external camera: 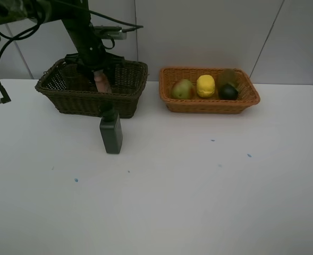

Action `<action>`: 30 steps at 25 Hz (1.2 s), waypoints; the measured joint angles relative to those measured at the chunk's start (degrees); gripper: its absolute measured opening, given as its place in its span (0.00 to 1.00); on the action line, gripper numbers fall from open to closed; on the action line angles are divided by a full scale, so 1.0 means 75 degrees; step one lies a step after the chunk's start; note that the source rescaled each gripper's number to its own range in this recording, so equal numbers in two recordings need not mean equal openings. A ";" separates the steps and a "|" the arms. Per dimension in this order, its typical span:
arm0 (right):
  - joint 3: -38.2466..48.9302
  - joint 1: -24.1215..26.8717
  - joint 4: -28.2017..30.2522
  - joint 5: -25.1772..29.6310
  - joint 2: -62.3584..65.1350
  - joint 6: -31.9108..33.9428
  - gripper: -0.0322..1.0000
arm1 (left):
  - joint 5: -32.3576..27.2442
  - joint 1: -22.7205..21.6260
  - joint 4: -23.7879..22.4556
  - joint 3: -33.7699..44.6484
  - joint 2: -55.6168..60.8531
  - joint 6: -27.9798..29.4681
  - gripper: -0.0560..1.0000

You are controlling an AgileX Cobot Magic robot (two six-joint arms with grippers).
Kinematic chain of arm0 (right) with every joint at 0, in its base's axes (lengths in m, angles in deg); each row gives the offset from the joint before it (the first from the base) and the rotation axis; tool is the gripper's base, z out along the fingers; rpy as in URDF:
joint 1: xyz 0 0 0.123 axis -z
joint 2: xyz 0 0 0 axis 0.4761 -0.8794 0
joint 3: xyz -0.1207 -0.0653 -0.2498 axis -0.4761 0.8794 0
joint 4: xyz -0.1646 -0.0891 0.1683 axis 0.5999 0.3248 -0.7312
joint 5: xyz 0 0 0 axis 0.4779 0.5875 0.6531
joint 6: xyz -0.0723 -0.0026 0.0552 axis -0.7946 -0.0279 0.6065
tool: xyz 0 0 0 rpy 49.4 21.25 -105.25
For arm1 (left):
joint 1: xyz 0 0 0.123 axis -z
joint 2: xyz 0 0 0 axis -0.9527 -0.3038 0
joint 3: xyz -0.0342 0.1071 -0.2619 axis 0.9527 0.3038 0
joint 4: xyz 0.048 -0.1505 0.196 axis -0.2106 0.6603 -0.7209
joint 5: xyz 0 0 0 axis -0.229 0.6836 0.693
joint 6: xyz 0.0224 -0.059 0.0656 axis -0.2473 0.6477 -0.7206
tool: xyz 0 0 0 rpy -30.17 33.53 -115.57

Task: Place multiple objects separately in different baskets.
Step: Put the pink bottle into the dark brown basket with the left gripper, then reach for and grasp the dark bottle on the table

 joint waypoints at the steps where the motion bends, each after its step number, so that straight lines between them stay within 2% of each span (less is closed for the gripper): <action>1: 0.0000 0.0000 0.0000 0.0000 0.0000 0.0000 0.99 | 0.0000 0.0000 0.0041 0.0000 0.0000 0.0000 0.73; 9: 0.0000 0.0000 0.0000 0.0000 0.0000 0.0000 0.99 | -0.0008 0.0000 0.0288 0.0000 0.0185 0.0000 0.73; 24: 0.0000 0.0000 0.0000 0.0000 0.0000 0.0000 0.99 | -0.0036 0.0000 0.0282 0.0000 0.1588 0.0000 0.73; 30: 0.0000 0.0000 0.0000 0.0000 0.0000 0.0000 0.99 | -0.0838 0.0000 0.0291 -0.0002 0.2361 0.0000 0.73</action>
